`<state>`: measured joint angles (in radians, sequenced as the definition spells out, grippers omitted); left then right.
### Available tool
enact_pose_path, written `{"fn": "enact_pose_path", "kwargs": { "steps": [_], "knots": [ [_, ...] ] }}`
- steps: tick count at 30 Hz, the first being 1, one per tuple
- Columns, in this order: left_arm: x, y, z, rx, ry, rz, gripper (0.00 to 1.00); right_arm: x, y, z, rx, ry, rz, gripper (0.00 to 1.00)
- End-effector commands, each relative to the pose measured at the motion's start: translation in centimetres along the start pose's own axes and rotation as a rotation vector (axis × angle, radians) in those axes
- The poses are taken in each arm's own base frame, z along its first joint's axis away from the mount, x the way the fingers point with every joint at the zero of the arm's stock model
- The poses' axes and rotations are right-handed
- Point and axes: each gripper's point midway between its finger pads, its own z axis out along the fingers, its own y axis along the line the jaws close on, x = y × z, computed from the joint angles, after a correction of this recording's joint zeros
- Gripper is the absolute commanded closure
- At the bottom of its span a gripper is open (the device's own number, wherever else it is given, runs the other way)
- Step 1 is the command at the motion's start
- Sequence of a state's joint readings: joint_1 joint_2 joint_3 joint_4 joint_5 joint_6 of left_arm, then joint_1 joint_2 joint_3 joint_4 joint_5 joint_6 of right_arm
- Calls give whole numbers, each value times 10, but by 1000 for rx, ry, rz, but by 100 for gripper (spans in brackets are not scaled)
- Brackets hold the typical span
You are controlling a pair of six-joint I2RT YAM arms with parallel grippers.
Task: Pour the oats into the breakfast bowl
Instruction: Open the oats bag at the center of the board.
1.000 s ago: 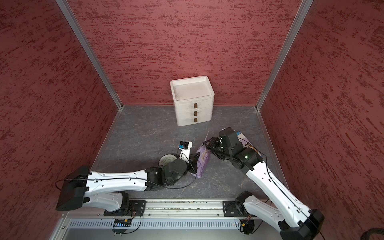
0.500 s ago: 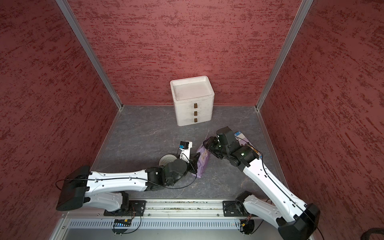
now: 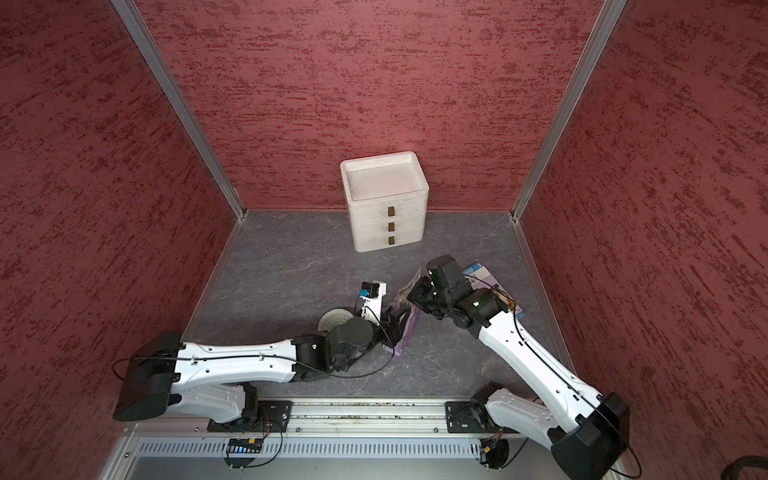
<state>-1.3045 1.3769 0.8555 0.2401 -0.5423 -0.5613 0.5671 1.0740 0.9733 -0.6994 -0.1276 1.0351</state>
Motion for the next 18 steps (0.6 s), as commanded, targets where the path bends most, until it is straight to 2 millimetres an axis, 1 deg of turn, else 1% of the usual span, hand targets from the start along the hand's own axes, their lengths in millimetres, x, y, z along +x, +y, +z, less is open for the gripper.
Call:
{"fn": "enact_pose_path", "kwargs": {
  "steps": [1,2,5,7,10,12,14,18],
  "knots": [
    [-17,-1,-9,29,-50,-6,16,-2,-17,2,55,-23,-4,100],
    [-22,3,-11,21,-62,-3,13,-2,-17,2,51,-26,-7,100],
    [-40,15,-19,-4,-106,-25,13,-2,-14,0,23,-39,-17,100],
    [-48,29,-19,-44,-103,-43,16,-4,-13,-3,3,-56,-19,100],
    [-55,45,-13,-90,-47,-76,20,-4,-13,-7,-18,-74,-18,100],
    [-59,48,-7,-82,8,-90,22,-5,-12,-9,-28,-82,-19,100],
    [-59,42,-1,-38,62,-93,24,-5,-12,-10,-31,-88,-22,100],
    [-47,36,6,25,196,-100,26,-7,-9,-12,-37,-94,-34,100]
  ]
}}
